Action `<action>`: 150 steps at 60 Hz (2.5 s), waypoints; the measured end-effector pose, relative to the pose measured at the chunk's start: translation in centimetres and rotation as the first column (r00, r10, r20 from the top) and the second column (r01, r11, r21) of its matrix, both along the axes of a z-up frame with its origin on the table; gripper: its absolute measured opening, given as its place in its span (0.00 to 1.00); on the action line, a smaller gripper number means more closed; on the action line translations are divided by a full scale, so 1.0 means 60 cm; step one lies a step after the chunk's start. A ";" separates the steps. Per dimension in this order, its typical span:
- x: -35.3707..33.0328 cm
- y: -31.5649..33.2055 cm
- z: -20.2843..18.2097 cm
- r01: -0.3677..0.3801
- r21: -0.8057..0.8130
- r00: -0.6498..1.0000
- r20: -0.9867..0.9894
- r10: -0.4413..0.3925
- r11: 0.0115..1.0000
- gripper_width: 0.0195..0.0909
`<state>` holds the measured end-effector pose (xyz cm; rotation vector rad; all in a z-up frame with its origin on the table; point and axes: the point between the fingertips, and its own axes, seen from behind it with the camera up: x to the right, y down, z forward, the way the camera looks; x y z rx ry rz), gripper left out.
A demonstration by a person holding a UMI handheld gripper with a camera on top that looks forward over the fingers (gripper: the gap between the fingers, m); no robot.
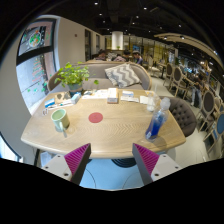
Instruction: Pour water
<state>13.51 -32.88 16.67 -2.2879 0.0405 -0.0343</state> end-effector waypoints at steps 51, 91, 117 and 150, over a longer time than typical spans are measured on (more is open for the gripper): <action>0.377 0.303 -0.194 0.062 0.249 0.998 -0.004 -0.063 0.967 0.44; 0.283 0.327 -0.019 -0.007 0.291 0.899 0.420 -0.122 0.957 0.25; -0.106 0.453 0.090 -0.340 -0.078 0.148 0.980 0.135 0.937 0.25; -0.215 0.495 -0.007 -0.311 -0.447 -0.385 0.866 0.319 0.839 0.24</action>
